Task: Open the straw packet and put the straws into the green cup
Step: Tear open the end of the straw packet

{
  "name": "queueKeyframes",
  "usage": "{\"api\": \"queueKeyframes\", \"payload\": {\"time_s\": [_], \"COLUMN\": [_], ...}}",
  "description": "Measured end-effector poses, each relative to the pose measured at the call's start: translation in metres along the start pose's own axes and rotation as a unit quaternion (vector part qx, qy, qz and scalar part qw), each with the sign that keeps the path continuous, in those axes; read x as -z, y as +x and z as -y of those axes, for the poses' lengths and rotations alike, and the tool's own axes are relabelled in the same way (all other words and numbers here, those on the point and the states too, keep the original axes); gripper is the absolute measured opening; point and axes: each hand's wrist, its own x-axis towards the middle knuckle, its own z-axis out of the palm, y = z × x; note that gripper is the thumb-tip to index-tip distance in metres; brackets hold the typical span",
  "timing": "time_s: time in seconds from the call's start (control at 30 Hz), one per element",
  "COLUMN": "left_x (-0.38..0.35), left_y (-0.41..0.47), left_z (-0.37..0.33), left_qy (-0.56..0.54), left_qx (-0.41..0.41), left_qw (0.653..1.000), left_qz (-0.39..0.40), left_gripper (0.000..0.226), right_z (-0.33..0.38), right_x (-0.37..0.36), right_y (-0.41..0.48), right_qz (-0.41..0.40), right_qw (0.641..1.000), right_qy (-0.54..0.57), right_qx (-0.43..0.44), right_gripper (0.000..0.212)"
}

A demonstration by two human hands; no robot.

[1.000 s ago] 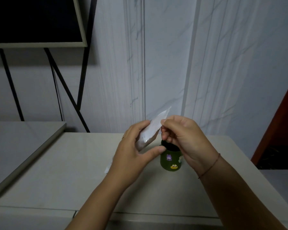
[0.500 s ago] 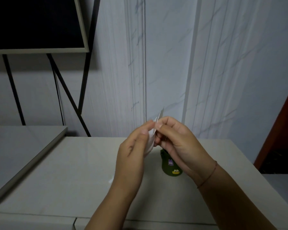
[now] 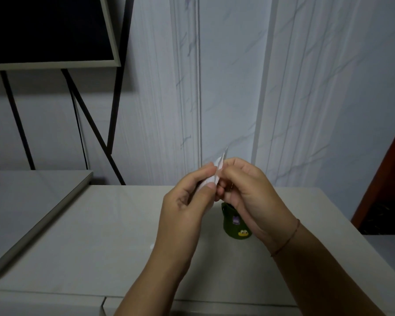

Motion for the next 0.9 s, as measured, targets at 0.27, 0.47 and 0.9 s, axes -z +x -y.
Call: {"api": "queueKeyframes", "payload": {"time_s": [0.27, 0.47, 0.9], "left_x": [-0.007, 0.000, -0.001], "left_y": [0.000, 0.013, 0.023], "left_z": [-0.003, -0.031, -0.018], "left_qy": [0.039, 0.199, 0.375], "left_qx": [0.010, 0.003, -0.080], "left_qw": [0.999, 0.980, 0.923], "left_qz": [-0.027, -0.018, 0.023], "left_gripper": [0.019, 0.012, 0.029], "right_z": [0.003, 0.005, -0.006], "right_x": [0.001, 0.000, 0.001], "right_y": [-0.001, -0.003, 0.000], "right_qz": [-0.010, 0.045, 0.020], "right_qw": [0.996, 0.997, 0.998], "right_qy": [-0.088, -0.058, -0.055], "right_qx": [0.000, 0.025, 0.034], "right_gripper": [0.020, 0.023, 0.024]}}
